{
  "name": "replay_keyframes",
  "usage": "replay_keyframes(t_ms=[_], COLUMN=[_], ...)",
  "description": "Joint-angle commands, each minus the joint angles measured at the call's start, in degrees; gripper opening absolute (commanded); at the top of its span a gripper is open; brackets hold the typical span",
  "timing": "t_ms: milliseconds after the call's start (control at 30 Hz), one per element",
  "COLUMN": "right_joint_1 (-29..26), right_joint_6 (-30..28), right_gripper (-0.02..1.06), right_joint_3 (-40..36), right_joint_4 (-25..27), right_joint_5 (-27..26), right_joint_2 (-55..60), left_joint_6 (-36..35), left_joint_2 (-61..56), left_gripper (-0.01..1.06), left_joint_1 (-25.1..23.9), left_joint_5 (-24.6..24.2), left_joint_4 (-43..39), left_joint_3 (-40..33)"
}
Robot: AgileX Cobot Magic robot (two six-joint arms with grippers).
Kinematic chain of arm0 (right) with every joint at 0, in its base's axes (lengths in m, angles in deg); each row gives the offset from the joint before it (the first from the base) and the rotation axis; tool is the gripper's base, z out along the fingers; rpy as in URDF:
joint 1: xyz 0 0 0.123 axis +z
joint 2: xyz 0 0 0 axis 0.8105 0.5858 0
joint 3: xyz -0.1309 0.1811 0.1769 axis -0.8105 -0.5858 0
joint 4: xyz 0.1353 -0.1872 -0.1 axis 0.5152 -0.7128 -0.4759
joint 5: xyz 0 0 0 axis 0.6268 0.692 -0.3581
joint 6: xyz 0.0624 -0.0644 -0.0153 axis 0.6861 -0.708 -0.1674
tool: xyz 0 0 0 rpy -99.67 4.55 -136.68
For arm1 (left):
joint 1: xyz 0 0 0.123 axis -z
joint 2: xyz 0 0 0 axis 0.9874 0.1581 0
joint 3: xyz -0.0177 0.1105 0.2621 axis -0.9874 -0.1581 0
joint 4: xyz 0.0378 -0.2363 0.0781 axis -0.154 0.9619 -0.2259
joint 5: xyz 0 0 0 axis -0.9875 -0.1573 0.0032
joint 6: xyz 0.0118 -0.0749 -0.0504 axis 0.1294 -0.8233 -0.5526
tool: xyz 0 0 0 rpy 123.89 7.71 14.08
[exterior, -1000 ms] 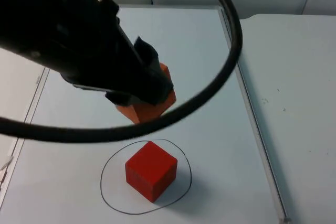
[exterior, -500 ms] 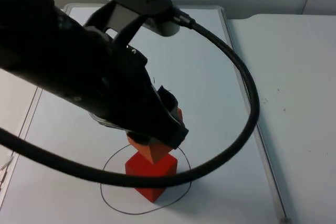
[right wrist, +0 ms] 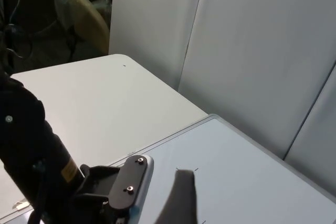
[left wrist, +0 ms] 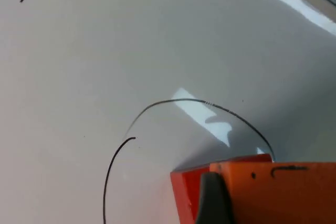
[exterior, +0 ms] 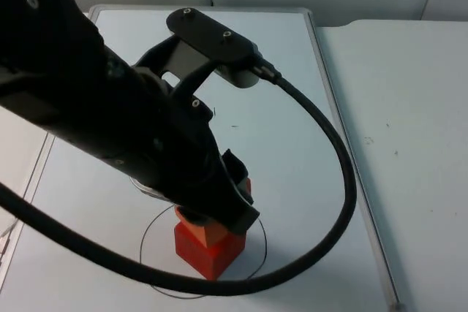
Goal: Pick up one cube with the left hand and another cube with the right hand. First place the cube in the right hand at the target position, then stack the cube in the left hand on top.
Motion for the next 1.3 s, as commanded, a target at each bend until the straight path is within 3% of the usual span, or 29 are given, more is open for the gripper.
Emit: replay_keyframes(t_ms=[0,1267], right_joint_1=[0.2,0.2], right_joint_6=[0.2,0.4], right_gripper=[0.73,0.73], right_joint_3=[-0.2,-0.2], right_joint_4=[-0.1,-0.1], right_joint_5=[-0.1,0.9], right_joint_2=[-0.3,-0.3], left_joint_6=[-0.3,-0.3], left_joint_2=[0.2,2.4], left_gripper=[0.00,0.00], left_joint_1=[0.5,0.5], left_joint_5=[1.0,2.9], left_joint_4=[-0.6,-1.2], left_joint_3=[0.6,0.4])
